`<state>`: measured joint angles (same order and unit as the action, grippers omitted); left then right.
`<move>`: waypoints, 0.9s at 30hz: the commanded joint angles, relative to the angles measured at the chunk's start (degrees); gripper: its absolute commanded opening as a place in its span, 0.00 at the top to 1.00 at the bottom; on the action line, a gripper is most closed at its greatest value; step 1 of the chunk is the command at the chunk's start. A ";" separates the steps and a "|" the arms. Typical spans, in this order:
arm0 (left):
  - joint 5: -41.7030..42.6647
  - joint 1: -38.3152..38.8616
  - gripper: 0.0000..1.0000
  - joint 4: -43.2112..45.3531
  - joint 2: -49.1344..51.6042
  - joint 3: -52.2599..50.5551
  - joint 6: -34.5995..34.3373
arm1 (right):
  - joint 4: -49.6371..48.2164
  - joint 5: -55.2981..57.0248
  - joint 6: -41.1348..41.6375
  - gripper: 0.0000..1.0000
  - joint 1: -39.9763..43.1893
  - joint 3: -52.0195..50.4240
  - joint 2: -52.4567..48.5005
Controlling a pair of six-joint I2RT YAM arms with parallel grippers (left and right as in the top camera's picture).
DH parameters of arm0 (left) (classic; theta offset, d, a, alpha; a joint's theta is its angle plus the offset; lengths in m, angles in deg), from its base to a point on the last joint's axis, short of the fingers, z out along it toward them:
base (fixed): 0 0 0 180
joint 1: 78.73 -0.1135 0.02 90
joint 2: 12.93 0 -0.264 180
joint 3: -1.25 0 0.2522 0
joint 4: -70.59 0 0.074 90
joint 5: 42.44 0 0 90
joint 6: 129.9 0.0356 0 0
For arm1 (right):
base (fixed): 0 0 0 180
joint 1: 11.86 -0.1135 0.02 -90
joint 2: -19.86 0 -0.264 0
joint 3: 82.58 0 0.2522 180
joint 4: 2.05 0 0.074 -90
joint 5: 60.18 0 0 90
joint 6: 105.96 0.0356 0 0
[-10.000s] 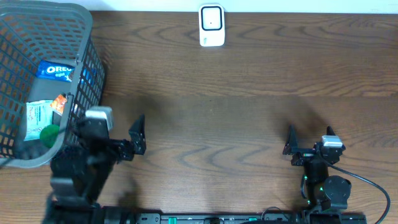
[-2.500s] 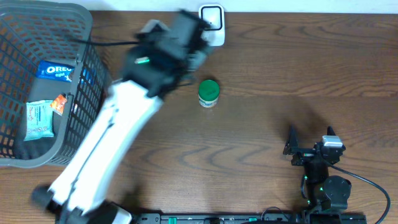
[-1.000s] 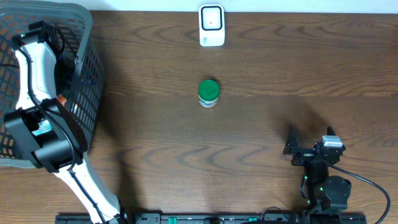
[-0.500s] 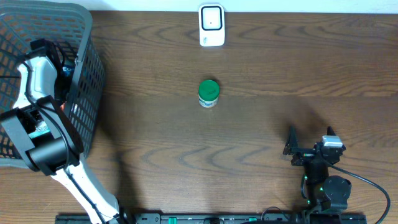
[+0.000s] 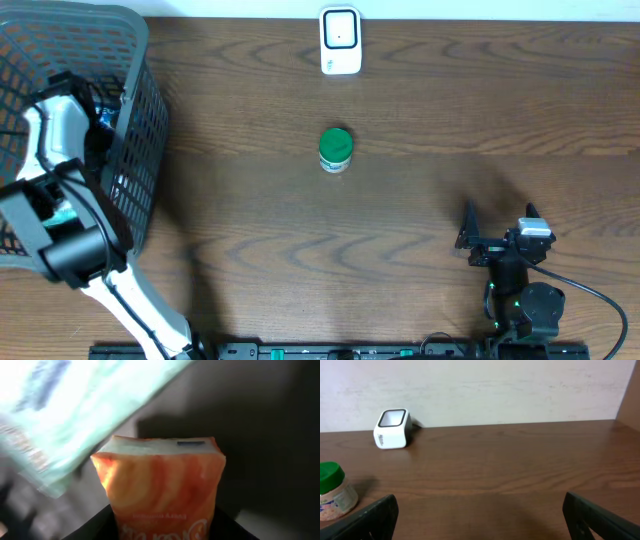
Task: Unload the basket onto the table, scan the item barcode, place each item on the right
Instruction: 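Reach the left gripper into the basket and grasp the orange packet, then carry the orange packet past the scanner and drop it on the table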
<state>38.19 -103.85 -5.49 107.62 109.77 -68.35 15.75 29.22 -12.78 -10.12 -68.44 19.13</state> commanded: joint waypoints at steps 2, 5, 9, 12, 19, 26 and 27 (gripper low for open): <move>-0.66 -2.40 0.51 -2.38 -12.83 7.82 0.33 | 0.26 0.07 -0.68 0.01 -0.28 -0.07 0.17; 0.94 -2.27 0.51 -2.69 -22.69 12.13 0.07 | 0.26 0.07 -0.68 0.01 -0.28 -0.07 0.17; 8.33 1.16 0.51 0.83 -35.63 13.60 -1.81 | 0.26 0.07 -0.68 0.01 -0.28 -0.07 0.17; 10.43 8.44 0.51 2.34 -42.12 13.60 -3.85 | 0.26 0.07 -0.68 0.01 -0.28 -0.07 0.17; 8.35 40.79 0.51 7.48 -41.64 12.17 -6.16 | 0.26 0.07 -0.68 0.01 -0.28 -0.07 0.17; 2.27 62.55 0.51 14.84 -24.33 11.91 -11.15 | 0.26 0.07 -0.68 0.01 -0.28 -0.07 0.17; 2.27 64.13 0.51 15.52 -21.73 11.91 -12.13 | 0.26 0.07 -0.68 0.01 -0.28 -0.07 0.17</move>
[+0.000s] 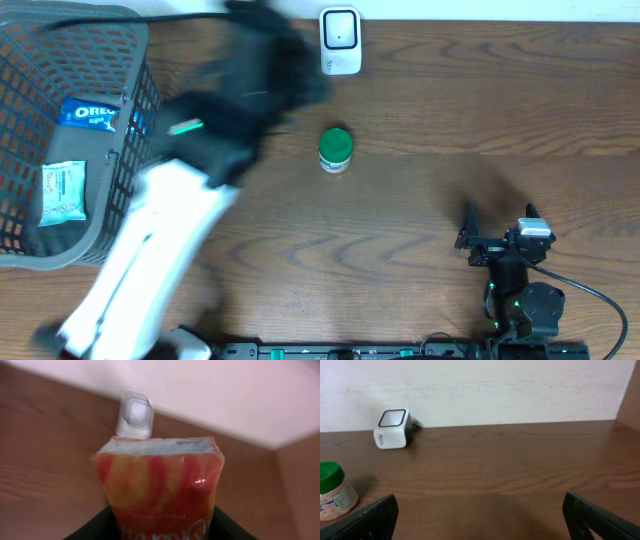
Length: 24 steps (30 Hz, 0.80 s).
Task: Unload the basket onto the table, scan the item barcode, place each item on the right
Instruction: 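Carry the orange packet past the scanner and drop it on the table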
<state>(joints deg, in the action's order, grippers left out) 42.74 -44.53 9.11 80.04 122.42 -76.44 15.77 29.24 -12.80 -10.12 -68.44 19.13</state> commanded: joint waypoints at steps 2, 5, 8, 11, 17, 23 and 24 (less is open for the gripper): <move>-2.25 7.72 0.51 2.40 11.43 -0.74 -6.14 | 0.24 0.04 -0.66 0.01 -0.28 -0.07 0.17; -1.88 10.93 0.51 4.94 19.78 -0.74 -7.30 | 0.24 0.04 -0.66 0.01 -0.28 -0.07 0.17; -1.75 12.70 0.51 6.01 25.77 -0.74 -7.30 | 0.24 0.04 -0.66 0.01 -0.28 -0.07 0.17; -1.36 13.55 0.51 6.03 30.45 -0.74 -7.30 | 0.24 0.04 -0.66 0.01 -0.28 -0.07 0.17; 1.09 13.60 0.50 6.10 36.89 -0.74 -7.26 | 0.24 0.04 -0.66 0.01 -0.28 -0.07 0.17; 2.32 13.22 0.27 6.23 36.63 0.02 -3.15 | 0.24 0.04 -0.66 0.01 -0.28 -0.07 0.17; 3.06 13.18 0.13 6.19 36.17 0.57 -2.03 | 0.24 0.04 -0.66 0.01 -0.28 -0.07 0.17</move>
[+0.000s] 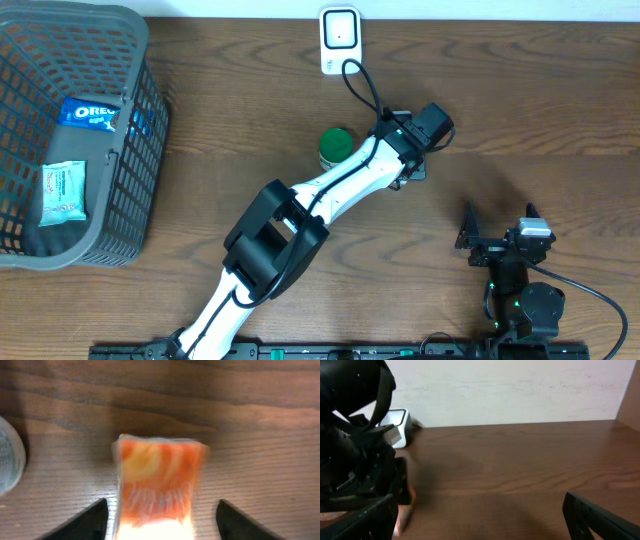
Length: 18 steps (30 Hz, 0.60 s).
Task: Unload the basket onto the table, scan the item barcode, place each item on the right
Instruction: 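Carry the orange packet past the scanner and drop it on the table, then reach the left gripper into the basket and grasp the green wipes pack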
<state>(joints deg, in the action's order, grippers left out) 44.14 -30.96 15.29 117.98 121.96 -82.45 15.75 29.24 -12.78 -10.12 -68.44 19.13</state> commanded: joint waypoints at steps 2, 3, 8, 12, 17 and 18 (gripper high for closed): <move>2.84 -0.83 0.02 -1.09 -3.78 3.54 6.84 | 0.26 0.04 -0.68 0.01 -0.28 -0.07 0.17; 3.08 -1.18 0.02 -1.88 -4.94 5.05 8.26 | 0.26 0.04 -0.68 0.01 -0.28 -0.07 0.17; 2.69 -4.81 0.02 -10.99 -14.75 16.85 18.21 | 0.26 0.04 -0.68 0.01 -0.28 -0.07 0.17; -7.06 -10.73 0.02 -19.52 -25.40 22.18 21.14 | 0.26 0.04 -0.68 0.01 -0.28 -0.07 0.17; -13.20 -25.99 0.02 -29.75 -36.74 22.18 21.09 | 0.26 0.04 -0.68 0.01 -0.28 -0.07 0.17; -13.22 -29.64 0.02 -31.58 -38.07 22.18 21.09 | 0.26 0.04 -0.68 0.01 -0.28 -0.07 0.17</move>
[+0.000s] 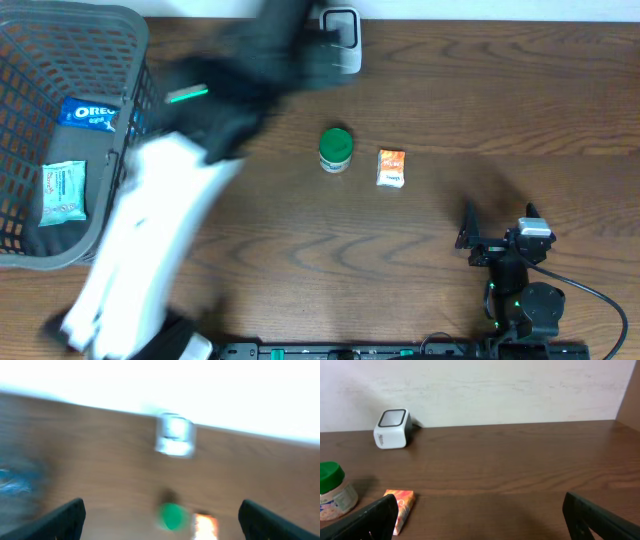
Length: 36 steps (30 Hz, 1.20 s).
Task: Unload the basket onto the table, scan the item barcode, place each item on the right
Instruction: 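Reach the left gripper into the basket and grasp the green wipes pack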
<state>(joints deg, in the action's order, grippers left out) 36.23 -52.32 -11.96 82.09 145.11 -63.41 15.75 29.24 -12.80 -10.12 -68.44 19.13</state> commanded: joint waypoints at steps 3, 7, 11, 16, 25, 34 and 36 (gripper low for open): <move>-5.27 -21.81 0.02 -10.21 -5.22 -0.98 1.31 | 0.26 0.04 -0.66 0.01 -0.28 -0.07 0.17; -5.25 -36.65 0.02 -15.28 -5.95 -3.02 3.50 | 0.26 0.04 -0.66 0.01 -0.28 -0.07 0.17; -5.25 -46.66 0.02 -15.08 -5.84 -11.78 10.93 | 0.26 0.04 -0.66 0.01 -0.28 -0.07 0.17; -5.31 -52.78 0.02 -11.39 -5.07 -22.23 13.53 | 0.26 0.04 -0.66 0.01 -0.28 -0.07 0.17; -4.98 -57.51 0.02 -2.64 0.28 -35.43 18.01 | 0.26 0.04 -0.66 0.01 -0.28 -0.07 0.17; -4.22 -57.31 0.02 6.45 8.41 -38.95 30.51 | 0.26 0.04 -0.66 0.01 -0.28 -0.07 0.17; -4.24 -57.33 0.02 8.07 10.51 -38.95 30.82 | 0.26 0.04 -0.66 0.01 -0.28 -0.07 0.17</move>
<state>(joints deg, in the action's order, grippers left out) 32.23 -109.69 -4.90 90.16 106.27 -36.57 15.75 29.22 -12.78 -10.12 -68.44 19.13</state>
